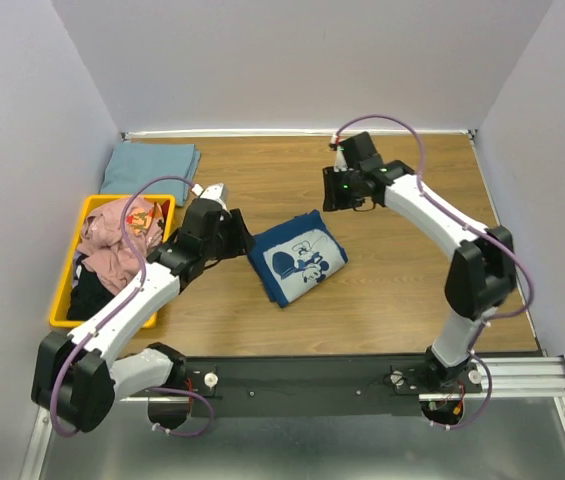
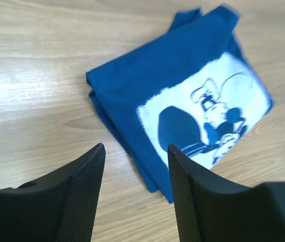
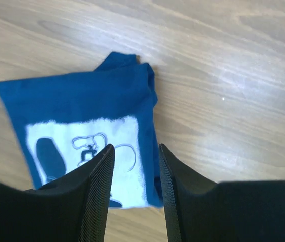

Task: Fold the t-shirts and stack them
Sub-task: Fold the tshirt

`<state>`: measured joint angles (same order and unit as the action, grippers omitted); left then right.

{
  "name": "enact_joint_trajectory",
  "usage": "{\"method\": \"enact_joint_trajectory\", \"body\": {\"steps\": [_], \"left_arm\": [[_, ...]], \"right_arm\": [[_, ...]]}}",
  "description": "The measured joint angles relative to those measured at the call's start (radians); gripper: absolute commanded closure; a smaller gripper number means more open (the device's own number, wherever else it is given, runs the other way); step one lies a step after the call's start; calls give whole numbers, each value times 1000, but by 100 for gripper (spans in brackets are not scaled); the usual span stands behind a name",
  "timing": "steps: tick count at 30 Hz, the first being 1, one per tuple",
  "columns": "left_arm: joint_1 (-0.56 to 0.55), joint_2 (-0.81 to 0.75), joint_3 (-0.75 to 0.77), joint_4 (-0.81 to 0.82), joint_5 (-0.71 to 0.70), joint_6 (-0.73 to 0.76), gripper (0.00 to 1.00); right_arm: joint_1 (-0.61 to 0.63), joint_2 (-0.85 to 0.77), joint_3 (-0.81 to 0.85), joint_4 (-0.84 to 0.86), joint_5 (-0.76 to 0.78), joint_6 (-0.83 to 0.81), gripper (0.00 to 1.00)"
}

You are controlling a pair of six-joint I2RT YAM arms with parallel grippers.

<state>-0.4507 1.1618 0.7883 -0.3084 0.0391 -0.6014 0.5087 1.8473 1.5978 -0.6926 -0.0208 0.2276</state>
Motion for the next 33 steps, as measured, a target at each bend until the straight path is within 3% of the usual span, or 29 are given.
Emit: {"method": "enact_joint_trajectory", "body": {"steps": [3, 7, 13, 16, 27, 33], "left_arm": [[-34, -71, -19, 22, -6, -16, 43], [-108, -68, -71, 123, 46, -46, 56], [-114, 69, -129, 362, 120, -129, 77], [-88, 164, -128, 479, 137, -171, 83], [141, 501, -130, 726, 204, -252, 87], [188, 542, -132, 764, 247, -266, 87]], "right_arm": [[-57, -105, -134, 103, -119, 20, 57], [-150, -137, -287, 286, -363, 81, 58], [-180, -5, -375, 552, -674, 201, 58], [-175, 80, -374, 675, -776, 252, 58], [-208, 373, -299, 978, -890, 426, 57], [-237, 412, -273, 1044, -916, 497, 50]]}}
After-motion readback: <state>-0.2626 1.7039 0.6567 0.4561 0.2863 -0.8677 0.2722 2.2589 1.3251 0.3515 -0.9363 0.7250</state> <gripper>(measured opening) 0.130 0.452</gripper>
